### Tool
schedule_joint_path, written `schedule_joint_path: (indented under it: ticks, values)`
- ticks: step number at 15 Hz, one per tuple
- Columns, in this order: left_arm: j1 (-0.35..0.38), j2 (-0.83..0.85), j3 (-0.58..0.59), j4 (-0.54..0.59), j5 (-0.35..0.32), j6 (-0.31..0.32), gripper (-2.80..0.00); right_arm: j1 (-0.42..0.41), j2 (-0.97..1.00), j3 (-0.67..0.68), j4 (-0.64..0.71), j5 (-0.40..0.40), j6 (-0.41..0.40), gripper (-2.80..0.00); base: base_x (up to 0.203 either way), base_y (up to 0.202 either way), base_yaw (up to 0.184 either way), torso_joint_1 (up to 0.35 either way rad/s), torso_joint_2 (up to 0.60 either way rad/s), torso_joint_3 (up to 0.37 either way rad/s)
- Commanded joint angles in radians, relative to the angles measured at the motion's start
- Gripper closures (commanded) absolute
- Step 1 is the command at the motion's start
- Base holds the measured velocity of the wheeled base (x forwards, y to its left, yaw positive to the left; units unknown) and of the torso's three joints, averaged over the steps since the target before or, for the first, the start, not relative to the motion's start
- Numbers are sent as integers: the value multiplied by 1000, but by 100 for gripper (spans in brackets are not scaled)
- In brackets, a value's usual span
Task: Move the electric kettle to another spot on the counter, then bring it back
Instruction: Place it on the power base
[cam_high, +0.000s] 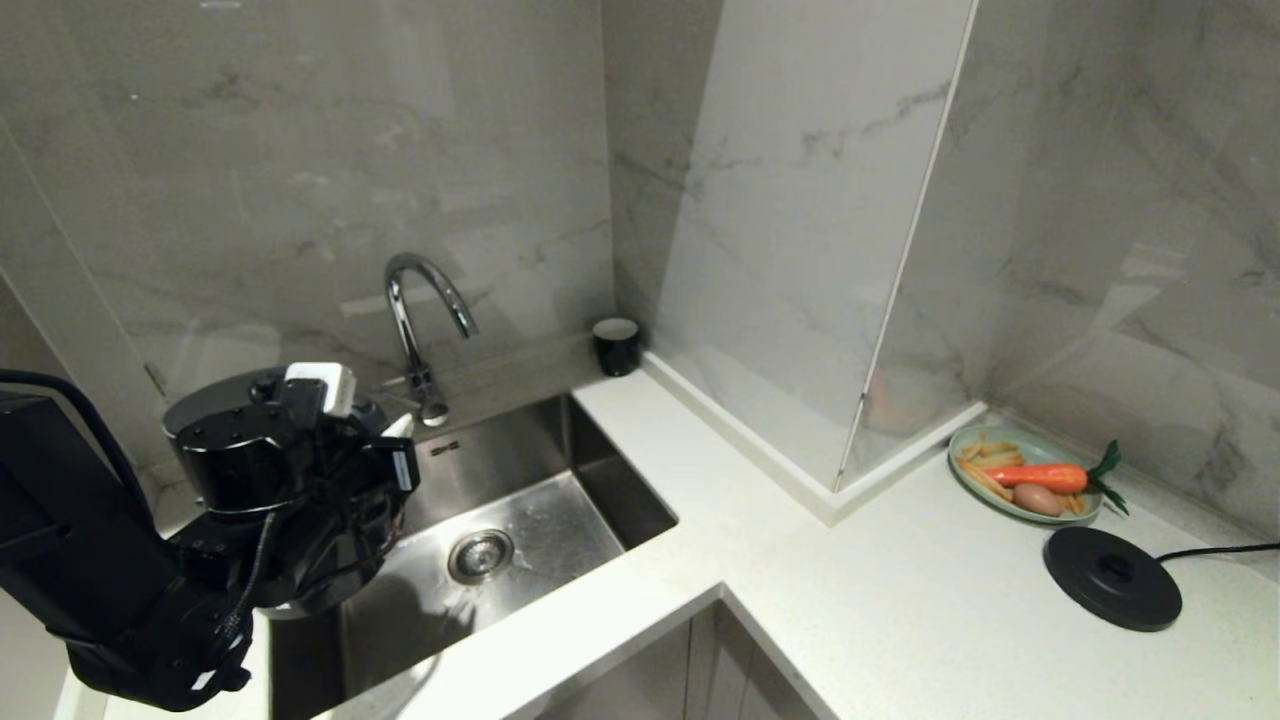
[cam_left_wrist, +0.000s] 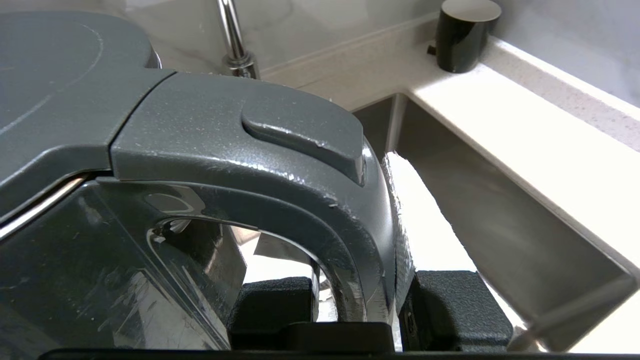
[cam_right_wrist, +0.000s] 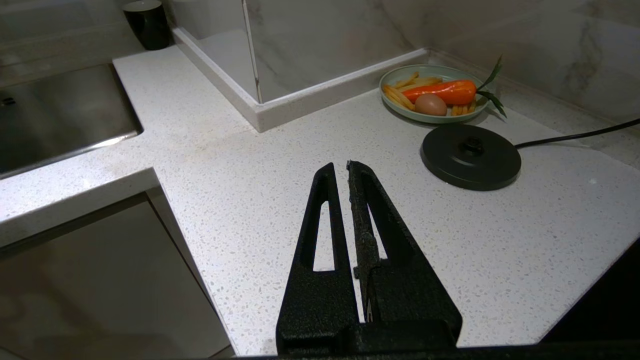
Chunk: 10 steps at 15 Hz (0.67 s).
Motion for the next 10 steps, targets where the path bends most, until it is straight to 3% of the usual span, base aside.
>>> schedule_joint_path:
  ticks: [1,10]
  values:
    - [0,-8,1,-17,0,-3,0,0,0,0,0,0,-1,0,0,0,0,0,0,0]
    - [0,-7,1,-18,1,-3,0,0,0,0,0,0,-1,0,0,0,0,0,0,0]
